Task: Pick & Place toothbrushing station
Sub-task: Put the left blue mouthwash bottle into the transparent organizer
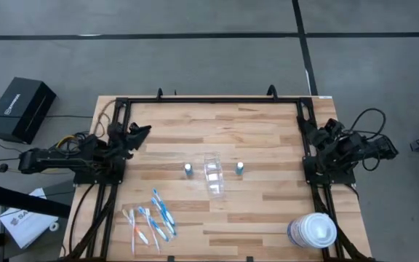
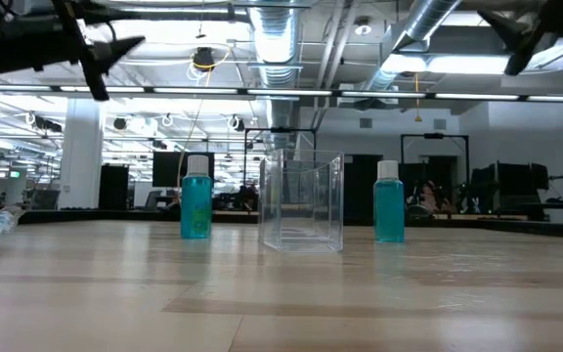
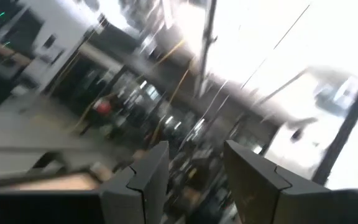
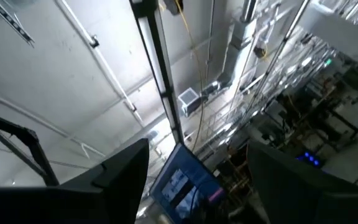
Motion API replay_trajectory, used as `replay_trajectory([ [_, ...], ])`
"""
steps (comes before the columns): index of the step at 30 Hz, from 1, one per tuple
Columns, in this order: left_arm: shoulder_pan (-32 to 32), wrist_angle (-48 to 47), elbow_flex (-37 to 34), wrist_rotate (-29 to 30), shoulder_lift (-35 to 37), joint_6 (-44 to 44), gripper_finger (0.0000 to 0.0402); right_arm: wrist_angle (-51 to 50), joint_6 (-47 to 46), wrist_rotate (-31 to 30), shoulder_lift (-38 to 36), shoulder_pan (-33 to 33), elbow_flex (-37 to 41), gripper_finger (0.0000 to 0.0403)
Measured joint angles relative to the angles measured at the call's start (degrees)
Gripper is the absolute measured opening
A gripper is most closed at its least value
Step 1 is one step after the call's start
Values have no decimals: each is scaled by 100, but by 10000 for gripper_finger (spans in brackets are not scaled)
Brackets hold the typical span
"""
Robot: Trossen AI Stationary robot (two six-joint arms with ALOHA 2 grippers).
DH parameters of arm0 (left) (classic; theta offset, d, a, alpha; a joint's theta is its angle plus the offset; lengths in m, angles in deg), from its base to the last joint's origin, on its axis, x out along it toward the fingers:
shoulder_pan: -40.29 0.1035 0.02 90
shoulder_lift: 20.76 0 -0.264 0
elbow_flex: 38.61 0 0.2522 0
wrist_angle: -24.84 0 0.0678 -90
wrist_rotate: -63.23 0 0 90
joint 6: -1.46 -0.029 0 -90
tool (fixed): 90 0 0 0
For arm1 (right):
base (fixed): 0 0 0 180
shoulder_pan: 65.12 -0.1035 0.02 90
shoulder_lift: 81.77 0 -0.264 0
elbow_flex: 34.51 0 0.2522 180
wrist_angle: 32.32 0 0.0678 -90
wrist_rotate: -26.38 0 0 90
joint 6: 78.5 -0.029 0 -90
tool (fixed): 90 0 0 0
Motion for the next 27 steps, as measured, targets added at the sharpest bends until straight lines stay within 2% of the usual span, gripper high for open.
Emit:
replay_trajectory([
  [2,0,803,0,-80,-1,-108,149,-68,56,46,259,3,-312,260],
  [5,0,1937,77,-165,-59,-558,149,228,633,211,872,69,-925,260],
  [8,0,1850,522,-282,-164,-850,149,392,1361,242,1690,279,-1720,260],
  [10,0,951,982,-311,-398,-918,147,209,1916,241,2267,458,-2330,260],
  [13,23,-1163,1856,-312,-955,-920,141,-724,2349,75,3070,775,-3242,260],
  [16,108,-3223,2774,-368,-1627,-784,134,-2136,2324,-104,3535,1083,-4198,260],
  [19,192,-4766,3630,-872,-2384,-791,129,-3505,2030,-85,3764,1359,-5092,260],
  [23,199,-6128,4515,-1821,-3506,-1038,127,-4751,1951,54,3958,1592,-6052,260],
  [27,199,-6798,5194,-2590,-4515,-1632,133,-5417,1951,226,4132,1696,-6681,260],
])
